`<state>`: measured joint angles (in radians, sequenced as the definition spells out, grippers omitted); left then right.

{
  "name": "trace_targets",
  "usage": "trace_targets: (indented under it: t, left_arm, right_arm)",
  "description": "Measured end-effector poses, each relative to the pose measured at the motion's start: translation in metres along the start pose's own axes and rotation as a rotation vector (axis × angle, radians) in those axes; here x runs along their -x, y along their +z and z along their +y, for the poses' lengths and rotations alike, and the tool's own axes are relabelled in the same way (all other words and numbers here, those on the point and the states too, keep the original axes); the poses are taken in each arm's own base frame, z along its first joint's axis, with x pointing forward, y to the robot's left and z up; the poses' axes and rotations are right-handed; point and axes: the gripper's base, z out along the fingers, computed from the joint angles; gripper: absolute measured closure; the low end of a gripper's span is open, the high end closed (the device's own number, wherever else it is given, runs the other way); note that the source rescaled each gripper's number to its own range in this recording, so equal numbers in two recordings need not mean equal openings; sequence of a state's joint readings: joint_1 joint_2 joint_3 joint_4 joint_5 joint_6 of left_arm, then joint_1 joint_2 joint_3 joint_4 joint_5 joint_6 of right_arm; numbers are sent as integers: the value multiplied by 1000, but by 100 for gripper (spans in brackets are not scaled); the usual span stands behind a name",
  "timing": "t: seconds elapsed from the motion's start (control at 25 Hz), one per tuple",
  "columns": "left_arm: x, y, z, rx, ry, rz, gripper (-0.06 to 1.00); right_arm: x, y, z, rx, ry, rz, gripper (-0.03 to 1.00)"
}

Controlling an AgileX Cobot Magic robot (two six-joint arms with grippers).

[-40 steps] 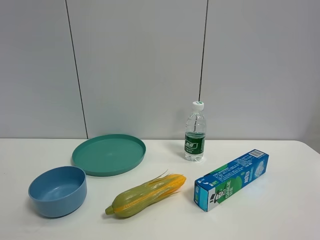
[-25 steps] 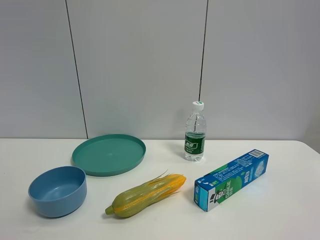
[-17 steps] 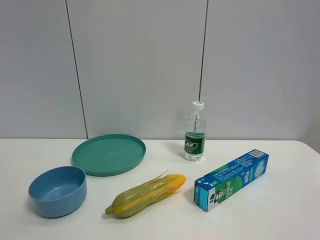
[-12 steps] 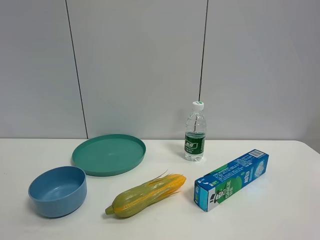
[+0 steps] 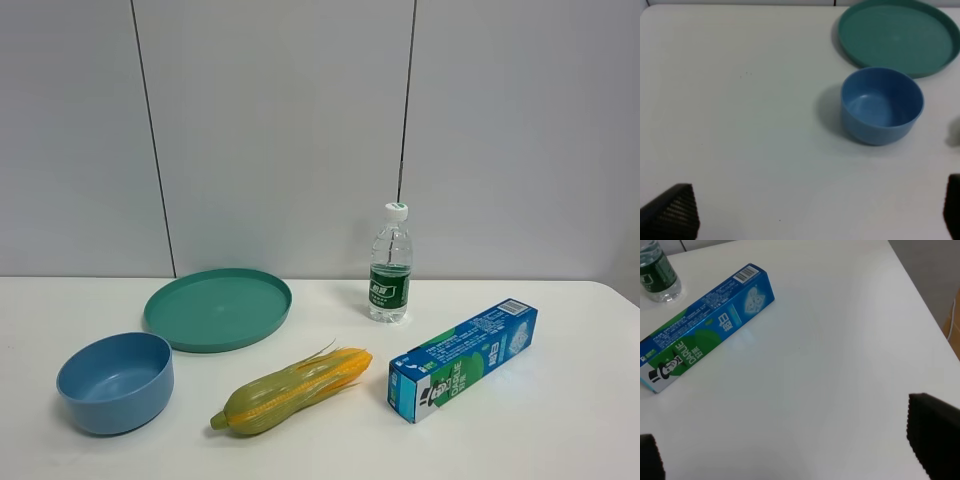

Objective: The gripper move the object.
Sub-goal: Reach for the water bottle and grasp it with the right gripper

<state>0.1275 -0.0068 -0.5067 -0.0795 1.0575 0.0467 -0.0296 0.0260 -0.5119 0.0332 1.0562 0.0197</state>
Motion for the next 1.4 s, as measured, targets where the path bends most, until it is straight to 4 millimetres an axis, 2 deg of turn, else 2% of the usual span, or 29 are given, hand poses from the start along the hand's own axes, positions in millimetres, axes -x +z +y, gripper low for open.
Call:
trace_targets:
  t: [0.16,0.28,0.44,0.6,0.76,0.92,1.08,1.4]
  left_arm:
    - [0,0,0,0,-1,0,-6]
    - [0,0,0,0,-1,0,-6]
    - [0,0,0,-1,-1,0,-6]
    - [0,0,0,0,-1,0,-6]
    - [0,0,0,0,-1,0,-6]
    - [0,0,0,0,-1,0,-6]
    - [0,0,0,0,-1,0,-6]
    - [0,0,0,0,-1,0,-6]
  right_arm:
    - [40,5,4,30,23,-53,-3]
    - [75,19,6,49,47,-79,-3]
    - [110,55,10,85,80,-48,-3]
    - [125,107,19,135,-16,5,-3]
    - [122,163,56,260,-204,45,-3]
    - [107,217,86,306,-359,59,-3]
    - [90,262,96,290,-385,55,-3]
    - [70,316,104,250,-392,-87,-3]
